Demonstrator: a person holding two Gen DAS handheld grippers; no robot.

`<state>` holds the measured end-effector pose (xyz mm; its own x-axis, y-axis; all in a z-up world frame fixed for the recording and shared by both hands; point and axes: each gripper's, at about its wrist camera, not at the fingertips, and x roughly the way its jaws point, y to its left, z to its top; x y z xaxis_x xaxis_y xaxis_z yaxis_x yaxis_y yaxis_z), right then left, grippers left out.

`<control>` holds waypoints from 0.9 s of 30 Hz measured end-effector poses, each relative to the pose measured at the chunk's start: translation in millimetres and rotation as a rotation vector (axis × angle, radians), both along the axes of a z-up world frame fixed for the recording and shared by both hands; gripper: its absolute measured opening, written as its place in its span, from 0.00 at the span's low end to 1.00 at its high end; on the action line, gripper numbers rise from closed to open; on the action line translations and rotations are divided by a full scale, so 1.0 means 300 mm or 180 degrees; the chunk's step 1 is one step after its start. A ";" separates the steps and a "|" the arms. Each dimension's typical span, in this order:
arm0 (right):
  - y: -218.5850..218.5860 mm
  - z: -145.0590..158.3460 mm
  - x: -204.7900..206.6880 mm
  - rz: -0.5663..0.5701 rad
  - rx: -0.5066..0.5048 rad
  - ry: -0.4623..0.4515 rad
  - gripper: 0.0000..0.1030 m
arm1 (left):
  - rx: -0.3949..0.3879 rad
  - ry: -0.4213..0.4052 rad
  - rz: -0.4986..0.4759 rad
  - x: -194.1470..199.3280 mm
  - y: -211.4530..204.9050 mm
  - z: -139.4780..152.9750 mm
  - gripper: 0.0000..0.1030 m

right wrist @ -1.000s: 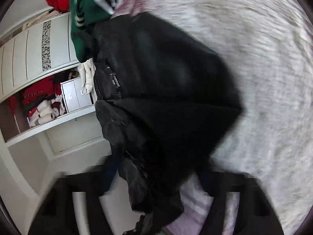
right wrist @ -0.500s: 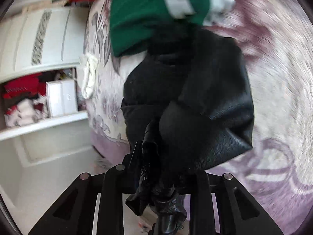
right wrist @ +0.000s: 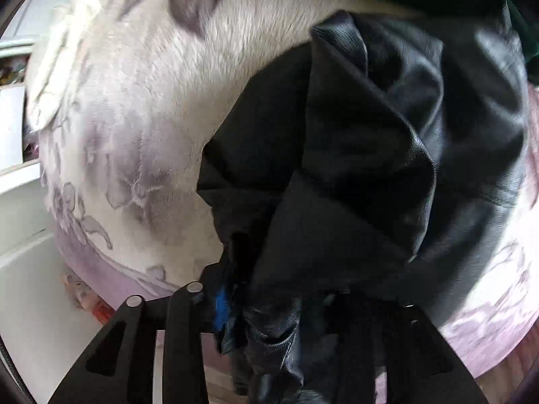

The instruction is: Fold large clothes

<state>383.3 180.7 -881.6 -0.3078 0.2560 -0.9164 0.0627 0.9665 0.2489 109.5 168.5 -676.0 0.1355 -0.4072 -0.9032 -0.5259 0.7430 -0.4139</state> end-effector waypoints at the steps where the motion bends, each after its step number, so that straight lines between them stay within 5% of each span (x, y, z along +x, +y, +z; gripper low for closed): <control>1: 0.006 0.006 0.005 -0.0003 0.0049 0.0013 0.63 | -0.0022 0.0011 0.0038 -0.030 0.014 -0.004 0.36; 3: 0.017 0.018 0.022 -0.0011 0.0245 0.0101 0.73 | -0.0128 0.0091 0.0109 -0.103 0.054 -0.020 0.35; 8: -0.073 0.163 0.011 -0.0168 0.1064 0.0147 0.73 | 0.0040 0.0338 0.0253 -0.217 0.139 0.008 0.33; 11: -0.119 0.199 -0.023 -0.0198 0.1089 0.0024 0.73 | 0.0256 0.0298 0.0284 -0.211 0.156 0.065 0.33; 14: -0.094 0.093 -0.052 -0.0234 0.1062 0.0138 0.48 | 0.0431 0.0191 0.0236 -0.147 0.135 0.091 0.34; 16: -0.048 -0.013 -0.058 -0.0084 0.0999 0.0135 0.47 | 0.0470 0.0146 0.0166 -0.085 0.103 0.094 0.36; 17: -0.026 -0.052 -0.058 0.0010 0.0967 0.0105 0.47 | 0.0489 0.0113 0.0136 -0.059 0.081 0.101 0.41; 20: -0.021 -0.038 -0.040 0.0028 0.1088 0.0167 0.50 | 0.0521 -0.0031 -0.0002 0.011 0.061 0.130 0.77; 23: -0.137 0.090 -0.026 -0.0040 0.1440 0.0083 0.51 | 0.0511 -0.0167 -0.0165 0.106 -0.004 0.130 0.79; 27: -0.395 0.228 0.020 -0.0228 0.1223 -0.0285 0.51 | 0.0725 -0.0126 -0.0249 0.232 -0.078 0.076 0.80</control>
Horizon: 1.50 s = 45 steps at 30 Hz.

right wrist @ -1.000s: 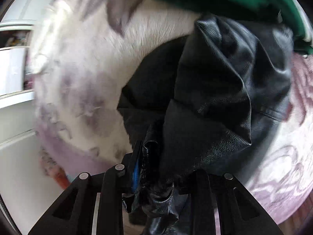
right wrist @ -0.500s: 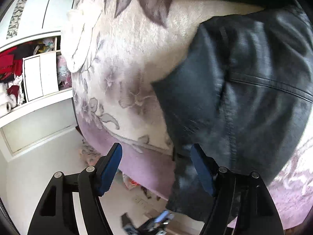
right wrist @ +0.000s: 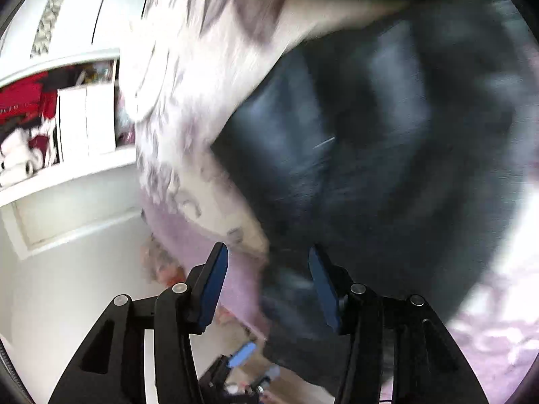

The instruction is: Fold large clothes

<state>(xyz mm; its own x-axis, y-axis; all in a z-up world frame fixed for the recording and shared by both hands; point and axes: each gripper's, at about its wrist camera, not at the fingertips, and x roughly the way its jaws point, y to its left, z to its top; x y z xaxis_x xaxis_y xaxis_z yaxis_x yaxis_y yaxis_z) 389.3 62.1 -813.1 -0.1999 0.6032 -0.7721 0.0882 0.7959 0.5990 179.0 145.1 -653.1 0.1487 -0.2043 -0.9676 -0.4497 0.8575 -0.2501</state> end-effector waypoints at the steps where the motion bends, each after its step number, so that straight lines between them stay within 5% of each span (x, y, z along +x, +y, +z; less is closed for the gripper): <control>1: -0.073 0.023 0.024 -0.0093 -0.0119 -0.0092 0.51 | 0.0141 0.0137 0.0008 0.015 0.004 -0.047 0.80; 3: -0.176 0.046 0.078 -0.0192 -0.0181 -0.0247 0.49 | 0.0241 0.0436 0.0116 0.010 0.037 -0.138 0.81; 5: -0.239 0.048 0.143 -0.0195 -0.0275 -0.0340 0.36 | 0.0116 0.0611 0.0364 -0.036 0.082 -0.209 0.85; 11: -0.187 -0.106 0.264 0.0241 -0.0376 -0.0450 0.36 | 0.0125 0.0734 0.0561 -0.135 0.144 -0.210 0.88; 12: -0.182 -0.170 0.292 0.0326 -0.0698 -0.0568 0.30 | 0.0140 0.0756 0.0538 -0.140 0.142 -0.205 0.88; 14: -0.149 -0.277 0.337 0.0306 -0.1018 -0.0454 0.00 | 0.0187 0.0775 0.0510 -0.151 0.144 -0.181 0.88; 17: -0.206 -0.249 0.358 -0.0190 -0.0849 -0.0104 0.00 | 0.0317 0.0729 0.0504 -0.142 0.148 -0.111 0.88; 19: -0.203 -0.143 0.329 -0.0178 -0.0613 -0.0289 0.05 | 0.0329 0.0606 0.0597 -0.120 0.146 -0.047 0.88; 22: -0.114 -0.047 0.235 0.0227 -0.0168 -0.0257 0.05 | 0.0294 0.0450 0.0700 -0.097 0.157 0.030 0.88; 25: 0.074 -0.068 0.115 0.0853 0.0128 0.0024 0.05 | 0.0279 0.0274 0.0729 -0.014 0.162 0.083 0.88; 30: 0.325 -0.247 0.061 0.1345 -0.0495 -0.0197 0.04 | 0.0371 0.0109 0.0676 0.146 0.130 0.081 0.88; 33: 0.341 -0.267 0.122 0.1230 -0.0395 0.0076 0.03 | 0.0322 0.0070 0.0607 0.207 0.127 0.039 0.88; 36: 0.228 -0.206 0.149 0.1163 -0.0059 0.0185 0.05 | 0.0343 0.0122 0.0531 0.285 0.112 -0.034 0.88; 38: 0.082 -0.154 0.165 0.1080 -0.0108 0.0100 0.29 | 0.0362 0.0283 0.0539 0.327 0.111 -0.121 0.88; 39: 0.003 -0.124 0.177 0.0981 -0.0166 0.0010 0.57 | 0.0300 0.0342 0.0566 0.331 0.119 -0.162 0.99; 40: -0.091 -0.095 0.185 0.0848 -0.0212 -0.0080 0.73 | 0.0249 0.0376 0.0642 0.327 0.132 -0.195 1.00; 42: -0.241 -0.058 0.203 0.0619 -0.0308 -0.0141 0.75 | -0.0048 0.0281 0.0813 0.296 0.170 -0.228 1.00; 45: -0.420 -0.113 0.223 0.0347 -0.0369 -0.0040 0.75 | -0.0123 0.0248 0.0857 0.273 0.182 -0.205 1.00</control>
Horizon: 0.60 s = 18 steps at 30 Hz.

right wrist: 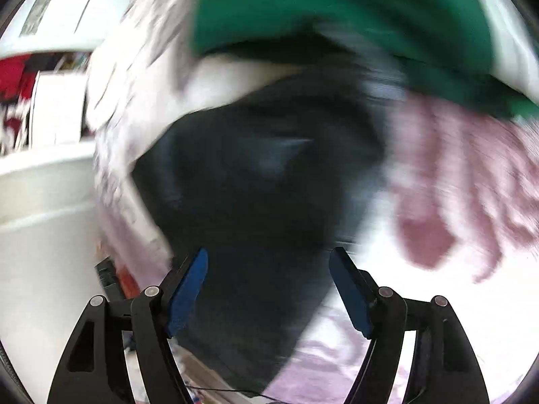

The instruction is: Fold large clothes

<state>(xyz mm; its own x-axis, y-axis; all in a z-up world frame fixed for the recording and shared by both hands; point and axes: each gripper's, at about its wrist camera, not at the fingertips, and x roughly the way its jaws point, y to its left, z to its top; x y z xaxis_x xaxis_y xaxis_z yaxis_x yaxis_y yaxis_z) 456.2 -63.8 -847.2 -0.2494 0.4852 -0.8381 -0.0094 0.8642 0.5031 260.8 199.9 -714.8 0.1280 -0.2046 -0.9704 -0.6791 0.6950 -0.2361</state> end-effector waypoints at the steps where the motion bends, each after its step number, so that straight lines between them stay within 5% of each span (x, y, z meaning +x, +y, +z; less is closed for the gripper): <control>1: -0.051 -0.046 0.007 -0.0098 0.0040 0.0067 0.75 | 0.0013 0.0005 -0.0004 -0.003 -0.001 0.011 1.00; 5: -0.047 -0.236 0.016 -0.0153 0.0574 0.0245 0.78 | 0.0099 -0.0020 -0.0026 -0.033 0.006 0.086 1.00; 6: -0.034 -0.246 0.028 -0.0174 0.0798 0.0183 0.95 | 0.0128 -0.0024 -0.0033 -0.041 0.008 0.103 1.00; 8: -0.002 -0.220 0.048 -0.0242 0.1182 -0.0020 0.98 | 0.0223 -0.0062 -0.0064 -0.058 0.015 0.143 1.00; 11: 0.056 -0.197 0.042 -0.0150 0.1060 -0.0221 0.57 | 0.0318 -0.0067 -0.0111 -0.083 0.014 0.174 1.00; 12: 0.053 -0.199 0.036 -0.0237 0.1084 -0.0196 0.36 | 0.0351 -0.0063 -0.0137 -0.093 0.010 0.181 1.00; 16: -0.067 -0.137 -0.041 -0.0862 0.1100 -0.0149 0.15 | 0.0407 -0.0058 -0.0220 -0.139 -0.022 0.225 1.00; 18: -0.189 -0.047 -0.129 -0.1239 0.1034 -0.0257 0.15 | 0.0430 -0.0086 -0.0284 -0.158 -0.033 0.257 1.00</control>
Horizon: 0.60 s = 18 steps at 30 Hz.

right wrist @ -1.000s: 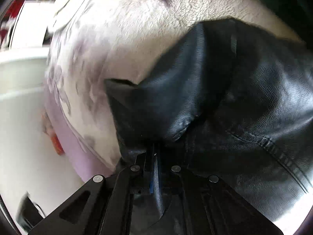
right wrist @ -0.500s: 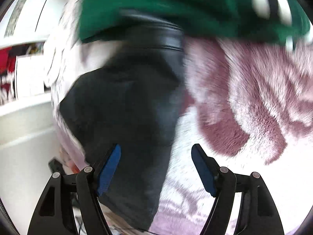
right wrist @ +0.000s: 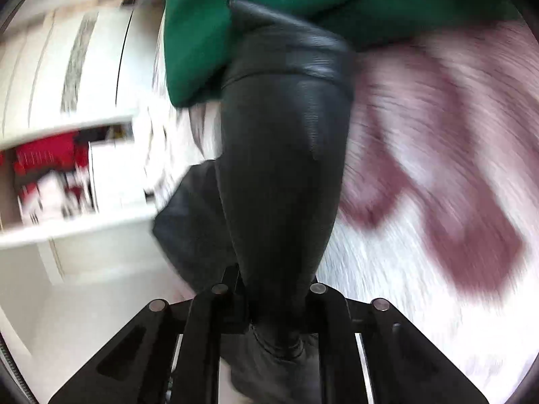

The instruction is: Fold large clothes

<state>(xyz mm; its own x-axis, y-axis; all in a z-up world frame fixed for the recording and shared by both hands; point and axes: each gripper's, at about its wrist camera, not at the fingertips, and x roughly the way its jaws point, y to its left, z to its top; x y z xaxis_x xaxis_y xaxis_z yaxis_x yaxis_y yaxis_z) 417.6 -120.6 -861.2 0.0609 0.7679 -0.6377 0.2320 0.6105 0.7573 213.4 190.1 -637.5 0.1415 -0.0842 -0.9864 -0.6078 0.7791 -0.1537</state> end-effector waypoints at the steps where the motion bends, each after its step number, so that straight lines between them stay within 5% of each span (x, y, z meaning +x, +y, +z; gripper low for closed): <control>1: -0.077 0.047 -0.060 -0.0219 -0.0046 0.0001 0.15 | 0.0048 0.0003 -0.0067 -0.003 -0.016 0.020 1.00; 6: -0.491 0.136 -0.480 -0.1203 -0.0434 0.0452 0.18 | 0.0258 0.0018 -0.0339 -0.020 -0.073 0.073 1.00; 7: -0.561 0.119 -0.538 -0.1261 -0.0587 0.0648 0.31 | 0.0270 0.0030 -0.0379 -0.018 -0.085 0.072 1.00; 9: -0.674 0.072 -0.634 -0.1303 -0.0743 0.1114 0.40 | 0.0258 0.0066 -0.0499 -0.024 -0.126 0.062 1.00; 12: -0.759 0.109 -0.713 -0.1104 -0.1027 0.1329 0.53 | 0.0199 0.0063 -0.0674 -0.014 -0.208 0.050 1.00; 18: -0.636 0.301 -0.684 -0.0034 -0.2484 0.0986 0.63 | -0.0158 -0.0052 -0.0884 0.132 -0.471 -0.002 1.00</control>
<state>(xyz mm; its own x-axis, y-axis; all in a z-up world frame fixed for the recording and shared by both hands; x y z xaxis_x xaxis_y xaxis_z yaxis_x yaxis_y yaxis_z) 212.4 -311.3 -771.0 -0.1998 0.0998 -0.9748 0.3687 0.9293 0.0196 253.1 48.9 -638.0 0.1220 -0.1700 -0.9779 -0.3692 0.9067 -0.2037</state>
